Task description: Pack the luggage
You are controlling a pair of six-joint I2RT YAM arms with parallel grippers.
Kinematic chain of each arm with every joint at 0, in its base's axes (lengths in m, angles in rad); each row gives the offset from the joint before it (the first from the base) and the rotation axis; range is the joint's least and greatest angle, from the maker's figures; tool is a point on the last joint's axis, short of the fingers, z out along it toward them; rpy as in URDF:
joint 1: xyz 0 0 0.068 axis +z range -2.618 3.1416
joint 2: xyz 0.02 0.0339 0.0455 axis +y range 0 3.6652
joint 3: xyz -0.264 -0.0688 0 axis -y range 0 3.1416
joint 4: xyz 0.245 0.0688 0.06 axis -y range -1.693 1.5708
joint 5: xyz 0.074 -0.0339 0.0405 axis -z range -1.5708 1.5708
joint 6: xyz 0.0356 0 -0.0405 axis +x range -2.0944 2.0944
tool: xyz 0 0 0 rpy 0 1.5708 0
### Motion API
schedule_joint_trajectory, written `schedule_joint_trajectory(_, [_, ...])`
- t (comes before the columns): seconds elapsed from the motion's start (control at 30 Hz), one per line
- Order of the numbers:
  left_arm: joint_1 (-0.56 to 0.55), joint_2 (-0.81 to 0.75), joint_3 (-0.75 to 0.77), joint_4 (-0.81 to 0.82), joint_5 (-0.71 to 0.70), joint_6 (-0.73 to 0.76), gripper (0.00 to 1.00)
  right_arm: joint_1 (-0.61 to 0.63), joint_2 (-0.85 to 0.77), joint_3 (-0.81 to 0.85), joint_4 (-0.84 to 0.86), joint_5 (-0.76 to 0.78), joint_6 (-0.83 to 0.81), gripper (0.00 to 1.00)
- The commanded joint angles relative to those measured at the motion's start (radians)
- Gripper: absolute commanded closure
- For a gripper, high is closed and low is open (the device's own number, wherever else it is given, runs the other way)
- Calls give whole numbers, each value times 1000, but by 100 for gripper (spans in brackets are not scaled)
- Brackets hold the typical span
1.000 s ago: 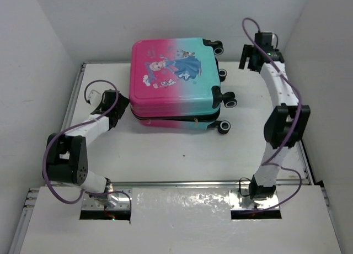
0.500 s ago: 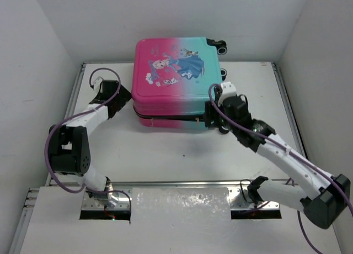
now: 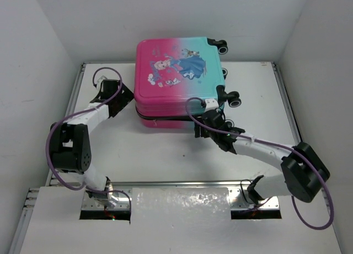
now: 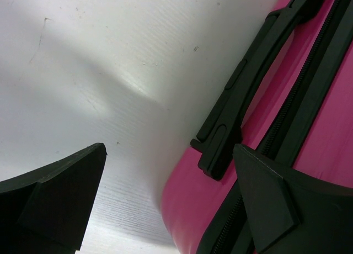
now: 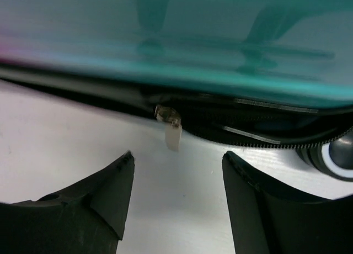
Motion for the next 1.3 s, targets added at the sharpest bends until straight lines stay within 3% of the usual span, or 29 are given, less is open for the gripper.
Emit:
schedule_joint_trajectory(0.0, [-41, -23, 19, 19, 89, 32, 0, 4, 35, 76, 107, 89, 23, 38])
schedule_joint_trajectory(0.07, [-41, -20, 13, 23, 90, 29, 0, 4, 74, 83, 137, 96, 22, 42])
schedule_joint_trajectory(0.2, [-41, -8, 7, 28, 86, 27, 0, 2, 105, 76, 220, 97, 23, 69])
schedule_joint_trajectory(0.27, [-41, -4, 7, 25, 77, 29, 0, 2, 115, 76, 248, 109, 14, 76])
schedule_joint_trajectory(0.37, [-40, -4, 9, 20, 67, 27, 0, 2, 111, 53, 260, 170, 0, 99])
schedule_joint_trajectory(0.6, [-31, -7, 13, 20, 67, 15, 0, -14, 20, -76, 300, 321, -69, 100])
schedule_joint_trajectory(0.87, [-20, -4, 21, 20, 74, 7, 0, -138, -41, -188, 348, 277, -161, 100])
schedule_joint_trajectory(1.03, [-17, 2, 19, 25, 80, -1, 0, -269, -55, -217, 420, 146, -187, 100])
schedule_joint_trajectory(1.2, [-12, -7, 24, 20, 84, -2, 0, -317, -44, -191, 464, 130, -297, 100])
schedule_joint_trajectory(1.27, [-14, -26, 24, 2, 83, -4, 0, -343, -37, -182, 481, -19, -328, 100])
